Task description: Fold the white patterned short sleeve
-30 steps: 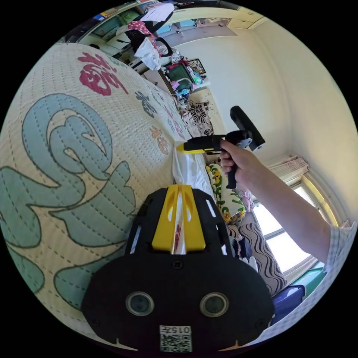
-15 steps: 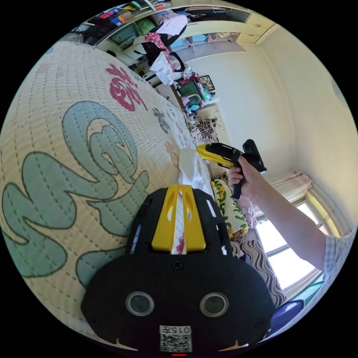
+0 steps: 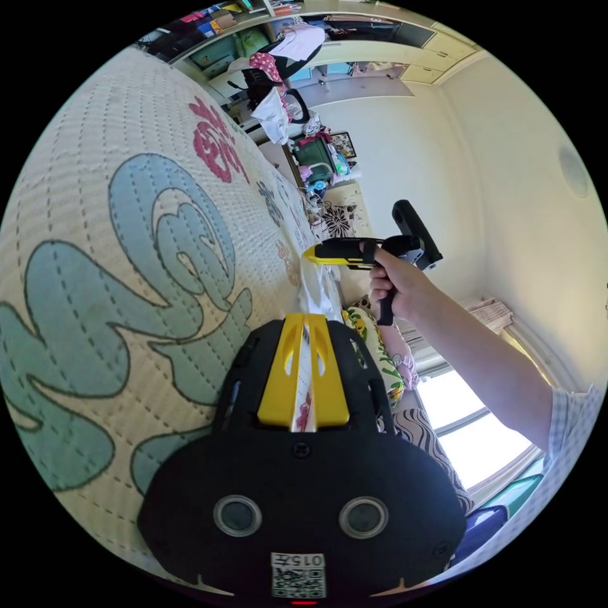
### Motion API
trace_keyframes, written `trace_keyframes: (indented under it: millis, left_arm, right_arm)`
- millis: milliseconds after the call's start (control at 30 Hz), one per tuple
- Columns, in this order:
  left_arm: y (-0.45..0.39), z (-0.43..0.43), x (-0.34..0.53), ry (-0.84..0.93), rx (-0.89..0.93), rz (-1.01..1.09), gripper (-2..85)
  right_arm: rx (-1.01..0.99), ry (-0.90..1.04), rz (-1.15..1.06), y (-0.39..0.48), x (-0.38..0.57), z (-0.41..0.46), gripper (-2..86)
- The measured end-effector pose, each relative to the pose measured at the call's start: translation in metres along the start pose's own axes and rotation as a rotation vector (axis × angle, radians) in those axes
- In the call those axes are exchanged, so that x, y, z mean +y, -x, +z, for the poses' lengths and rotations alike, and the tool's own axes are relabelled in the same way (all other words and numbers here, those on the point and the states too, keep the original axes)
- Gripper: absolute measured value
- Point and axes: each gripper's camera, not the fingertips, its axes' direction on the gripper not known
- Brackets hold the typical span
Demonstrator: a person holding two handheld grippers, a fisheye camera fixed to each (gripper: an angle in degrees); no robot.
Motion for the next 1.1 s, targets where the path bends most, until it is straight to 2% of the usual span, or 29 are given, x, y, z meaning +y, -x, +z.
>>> trace_keyframes:
  millis: [133,233,333,433,567,633,700,867,1000,1100]
  left_arm:
    - [-0.011,-0.001,0.003,-0.009,0.012,0.004,-0.5]
    - [-0.018,0.001,0.005,-0.009,0.014,0.004,-0.5]
    - [-0.022,0.005,0.009,-0.009,0.018,0.004,-0.5]
    - [-0.026,0.009,0.013,-0.014,0.021,0.001,-0.5]
    - [-0.027,0.011,0.02,-0.069,0.041,-0.02,-0.6]
    - [-0.026,0.012,0.026,-0.094,0.06,-0.019,-0.8]
    - [-0.026,0.014,0.033,-0.127,0.06,-0.02,-0.9]
    - [-0.024,0.04,0.051,-0.109,0.024,-0.021,-0.8]
    - [-0.021,0.061,0.065,-0.1,0.0,-0.037,-0.5]
    - [-0.019,0.08,0.078,-0.093,-0.008,-0.057,0.0]
  right_arm:
    - [-0.048,0.107,-0.011,-0.004,0.001,0.008,7.1]
    - [-0.052,0.138,0.008,-0.005,0.009,0.016,6.2]
    - [-0.021,0.128,-0.024,-0.002,0.022,0.015,0.2]
    - [-0.014,0.065,-0.052,0.0,0.04,0.003,-0.7]
    - [-0.134,-0.062,-0.119,0.006,0.063,-0.019,-0.6]
    - [-0.15,-0.054,-0.147,0.011,0.071,-0.021,-0.5]
    - [-0.108,-0.035,-0.174,0.018,0.081,-0.021,-0.4]
    - [0.116,-0.126,-0.233,0.032,0.117,-0.067,0.2]
    - [0.024,-0.211,-0.29,0.027,0.175,-0.115,0.3]
    - [-0.088,-0.286,-0.295,0.008,0.265,-0.143,0.6]
